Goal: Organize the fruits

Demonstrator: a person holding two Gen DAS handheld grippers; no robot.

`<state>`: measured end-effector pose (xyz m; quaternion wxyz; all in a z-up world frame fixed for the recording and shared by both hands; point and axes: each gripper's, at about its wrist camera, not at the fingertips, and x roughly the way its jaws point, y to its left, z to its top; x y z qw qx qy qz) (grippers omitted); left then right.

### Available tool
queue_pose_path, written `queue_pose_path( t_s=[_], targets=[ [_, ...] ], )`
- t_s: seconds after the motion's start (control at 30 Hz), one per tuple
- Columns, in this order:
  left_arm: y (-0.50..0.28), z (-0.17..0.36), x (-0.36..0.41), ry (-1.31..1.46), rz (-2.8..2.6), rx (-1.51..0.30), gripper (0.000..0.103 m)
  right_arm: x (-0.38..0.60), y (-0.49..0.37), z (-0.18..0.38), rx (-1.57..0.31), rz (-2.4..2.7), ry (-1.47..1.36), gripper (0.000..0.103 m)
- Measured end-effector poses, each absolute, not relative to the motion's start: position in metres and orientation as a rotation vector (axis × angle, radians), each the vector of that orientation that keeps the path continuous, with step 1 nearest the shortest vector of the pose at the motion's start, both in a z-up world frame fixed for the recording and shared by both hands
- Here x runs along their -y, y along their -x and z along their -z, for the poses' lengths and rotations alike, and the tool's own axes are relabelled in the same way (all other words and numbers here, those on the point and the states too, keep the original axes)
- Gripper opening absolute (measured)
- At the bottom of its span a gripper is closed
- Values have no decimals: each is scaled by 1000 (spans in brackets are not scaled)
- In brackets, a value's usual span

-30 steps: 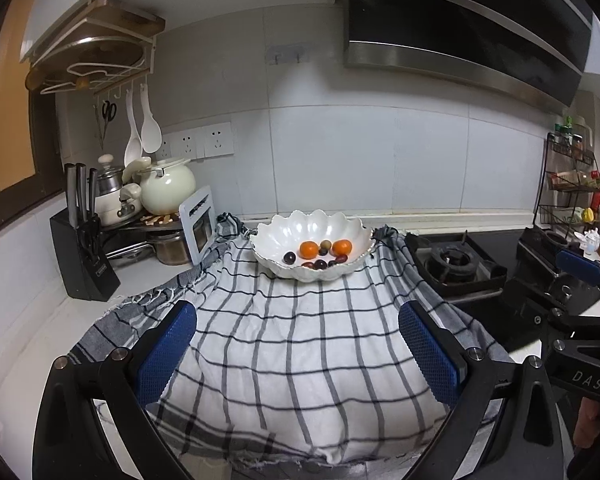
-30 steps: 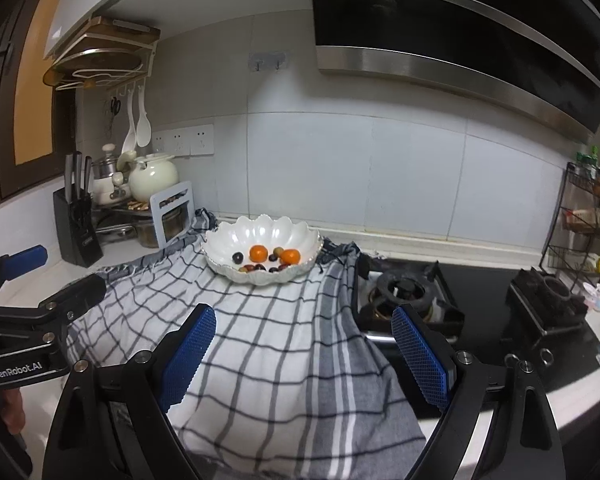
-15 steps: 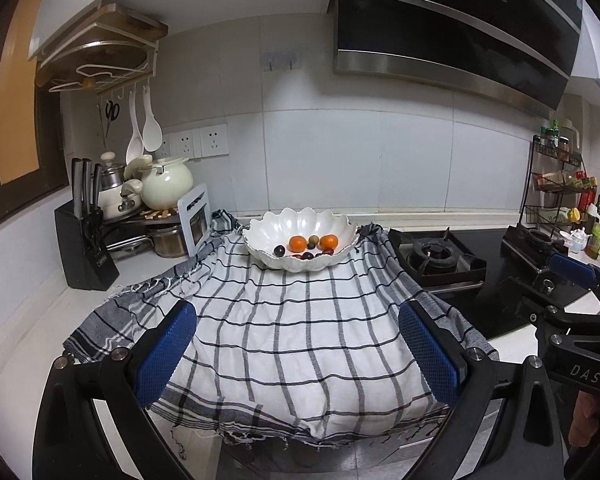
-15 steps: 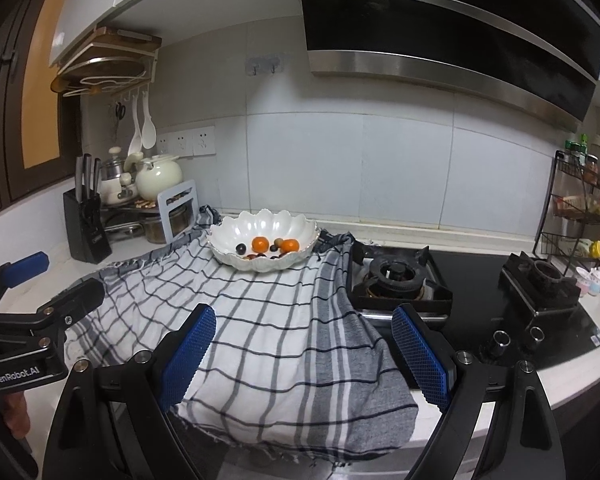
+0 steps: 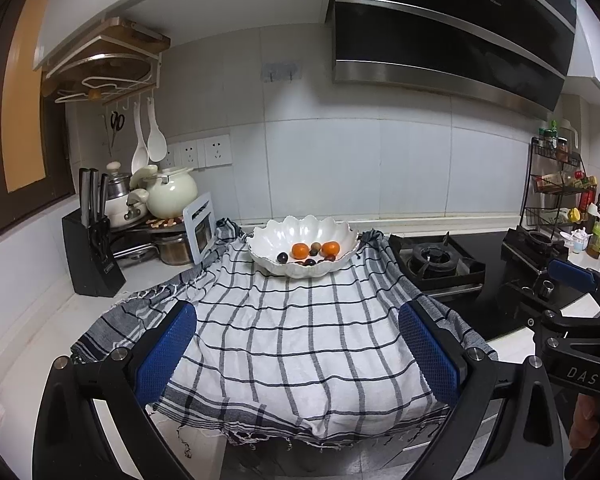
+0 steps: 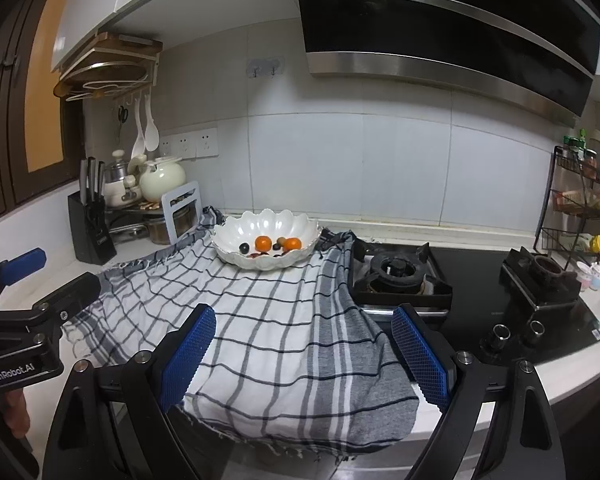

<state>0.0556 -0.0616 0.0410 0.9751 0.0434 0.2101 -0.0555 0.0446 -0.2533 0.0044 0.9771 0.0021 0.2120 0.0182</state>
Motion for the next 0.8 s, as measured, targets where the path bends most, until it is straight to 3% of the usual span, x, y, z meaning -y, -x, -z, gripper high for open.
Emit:
queue_pose_path(
  t_s=[0.8],
  targets=[
    [-53,-44,65,-83,138,-421,103,260,-38,-7,-416,-29,-6,91]
  ],
)
